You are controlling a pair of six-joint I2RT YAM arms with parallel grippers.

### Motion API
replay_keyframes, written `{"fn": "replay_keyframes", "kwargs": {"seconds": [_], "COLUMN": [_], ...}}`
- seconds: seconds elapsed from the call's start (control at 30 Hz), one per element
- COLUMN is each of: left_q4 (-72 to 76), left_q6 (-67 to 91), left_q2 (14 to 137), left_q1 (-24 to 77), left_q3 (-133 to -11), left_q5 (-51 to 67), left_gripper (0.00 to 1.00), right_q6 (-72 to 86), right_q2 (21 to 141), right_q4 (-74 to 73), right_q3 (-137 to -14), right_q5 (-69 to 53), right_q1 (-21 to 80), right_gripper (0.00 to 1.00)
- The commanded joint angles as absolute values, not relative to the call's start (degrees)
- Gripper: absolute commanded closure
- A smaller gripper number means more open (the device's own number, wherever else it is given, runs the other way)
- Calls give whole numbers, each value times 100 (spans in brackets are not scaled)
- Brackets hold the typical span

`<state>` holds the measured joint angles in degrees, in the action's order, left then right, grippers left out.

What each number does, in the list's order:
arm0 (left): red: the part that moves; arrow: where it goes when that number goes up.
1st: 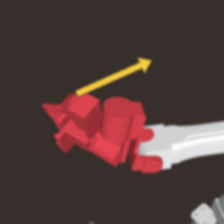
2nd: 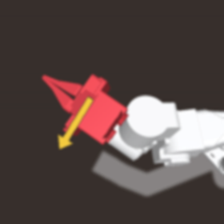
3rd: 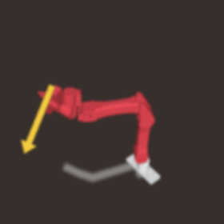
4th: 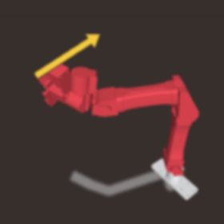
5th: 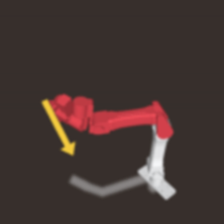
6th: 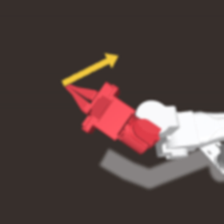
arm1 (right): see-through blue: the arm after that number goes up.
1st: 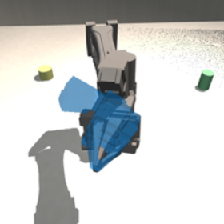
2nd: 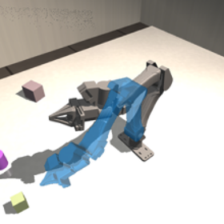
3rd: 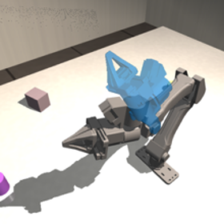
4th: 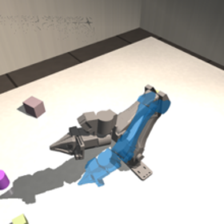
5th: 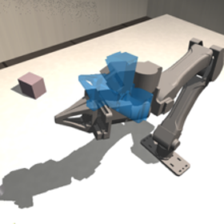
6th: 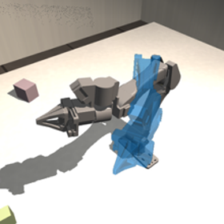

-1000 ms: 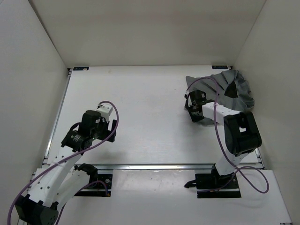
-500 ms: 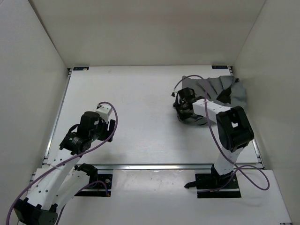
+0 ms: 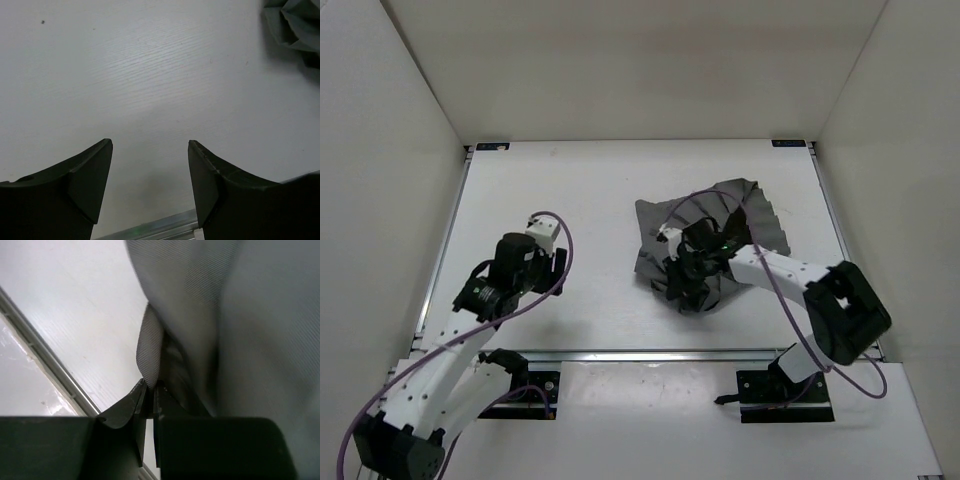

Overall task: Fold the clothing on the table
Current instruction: Move the skirt to the center of the board, then flatten the skirt out

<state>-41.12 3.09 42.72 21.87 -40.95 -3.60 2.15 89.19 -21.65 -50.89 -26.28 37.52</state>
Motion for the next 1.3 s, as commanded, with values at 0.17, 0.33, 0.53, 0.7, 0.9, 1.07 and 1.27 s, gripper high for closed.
{"fn": "replay_keyframes", "kwargs": {"seconds": [0.17,0.33,0.53,0.7,0.9,1.07,1.27], "left_q4": [-2236,-775,-614,-606,-975,-1089,-1327], "left_q6": [1546,2723,2813,2804,2953,3102,3138], "left_q2": [5914,6836,8530,9676,10993,11653,12260], "left_q1": [2768,2725,2681,2874,2856,2944,2988], "left_q3": [-4307,-4210,-5428,-6424,-7705,-8199,-8885], "left_q5": [430,625,307,71,106,36,9], "left_gripper": [29,31,26,25,30,30,32], "right_q6": [483,764,738,642,721,668,633], "right_q2": [7463,7102,6759,6627,6390,6407,6425], "right_q4": [-1969,-2012,-2030,-2223,-2144,-2109,-2092], "right_q3": [-4307,-4087,-3648,-3516,-3384,-3463,-3454], "right_q5": [-2689,-2645,-2716,-2654,-2715,-2716,-2760], "right_q1": [3006,2856,2707,2725,2672,2654,2602], "right_gripper": [100,100,100,100,100,100,100]}}
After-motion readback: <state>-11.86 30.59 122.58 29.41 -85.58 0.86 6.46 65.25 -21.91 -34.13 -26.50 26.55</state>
